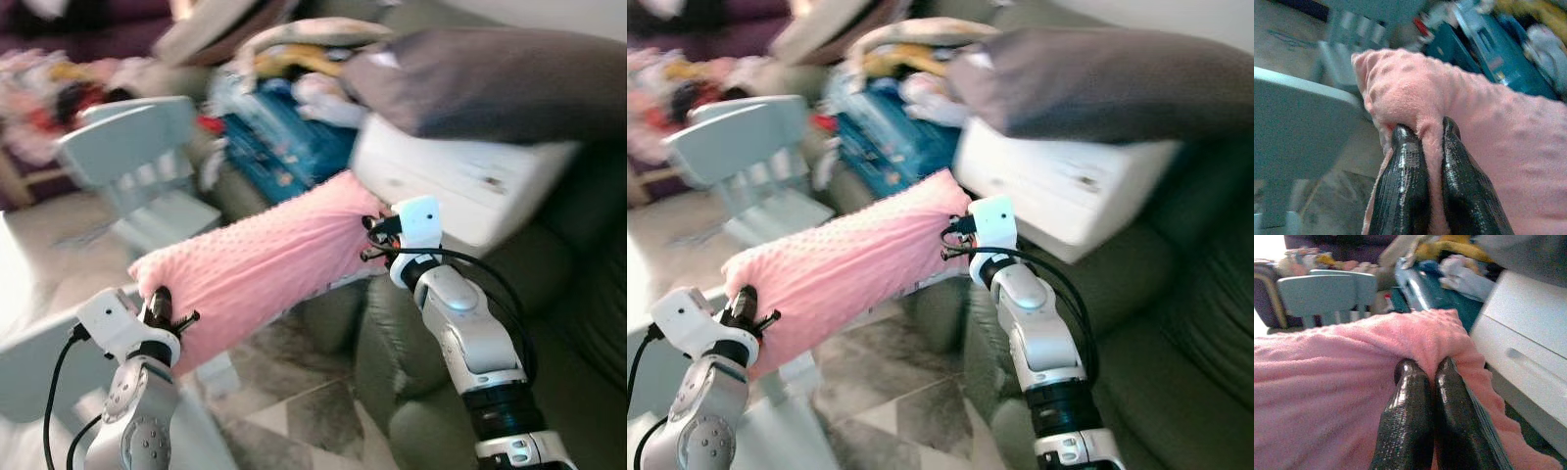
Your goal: Move the pillow to the sofa
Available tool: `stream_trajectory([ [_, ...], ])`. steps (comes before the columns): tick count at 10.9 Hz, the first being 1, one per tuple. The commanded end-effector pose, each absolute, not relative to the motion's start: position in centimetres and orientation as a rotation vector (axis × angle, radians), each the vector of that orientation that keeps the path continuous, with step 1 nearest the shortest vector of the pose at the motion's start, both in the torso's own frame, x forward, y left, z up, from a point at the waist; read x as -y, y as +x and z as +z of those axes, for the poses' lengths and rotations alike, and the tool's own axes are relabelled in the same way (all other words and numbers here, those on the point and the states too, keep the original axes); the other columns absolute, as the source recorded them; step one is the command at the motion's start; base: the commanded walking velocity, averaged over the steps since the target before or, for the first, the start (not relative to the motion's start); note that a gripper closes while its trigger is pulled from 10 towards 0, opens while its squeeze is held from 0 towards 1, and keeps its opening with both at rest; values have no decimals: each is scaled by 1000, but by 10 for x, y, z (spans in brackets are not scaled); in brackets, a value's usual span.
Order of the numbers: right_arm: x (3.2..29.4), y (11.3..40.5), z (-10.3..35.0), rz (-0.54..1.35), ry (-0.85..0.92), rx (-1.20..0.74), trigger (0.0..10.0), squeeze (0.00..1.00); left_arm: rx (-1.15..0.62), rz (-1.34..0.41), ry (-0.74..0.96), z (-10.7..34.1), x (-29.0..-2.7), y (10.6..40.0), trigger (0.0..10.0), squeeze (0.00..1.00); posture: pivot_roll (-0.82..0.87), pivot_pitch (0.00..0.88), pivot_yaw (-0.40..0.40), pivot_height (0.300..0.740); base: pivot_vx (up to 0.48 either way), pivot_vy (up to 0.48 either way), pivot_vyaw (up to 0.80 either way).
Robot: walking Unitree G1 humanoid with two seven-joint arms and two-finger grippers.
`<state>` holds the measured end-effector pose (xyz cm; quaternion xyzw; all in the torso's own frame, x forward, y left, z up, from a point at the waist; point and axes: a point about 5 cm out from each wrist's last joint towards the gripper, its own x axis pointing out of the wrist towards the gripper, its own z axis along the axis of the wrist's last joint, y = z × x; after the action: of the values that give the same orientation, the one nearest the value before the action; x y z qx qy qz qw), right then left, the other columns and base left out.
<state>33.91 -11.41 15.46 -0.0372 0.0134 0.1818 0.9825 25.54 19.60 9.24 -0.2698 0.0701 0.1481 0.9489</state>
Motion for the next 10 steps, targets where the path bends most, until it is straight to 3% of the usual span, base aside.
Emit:
stream_trajectory([
  [1,121,342,164,338,-75,5,10000,0,-139,304,-567,93,-192,256,10000,0,-206,0,4,740,0,0,-769],
  [10,120,342,163,342,-76,-1,10000,0,-137,308,-597,92,-193,256,10000,0,-206,0,6,740,0,0,-769],
])
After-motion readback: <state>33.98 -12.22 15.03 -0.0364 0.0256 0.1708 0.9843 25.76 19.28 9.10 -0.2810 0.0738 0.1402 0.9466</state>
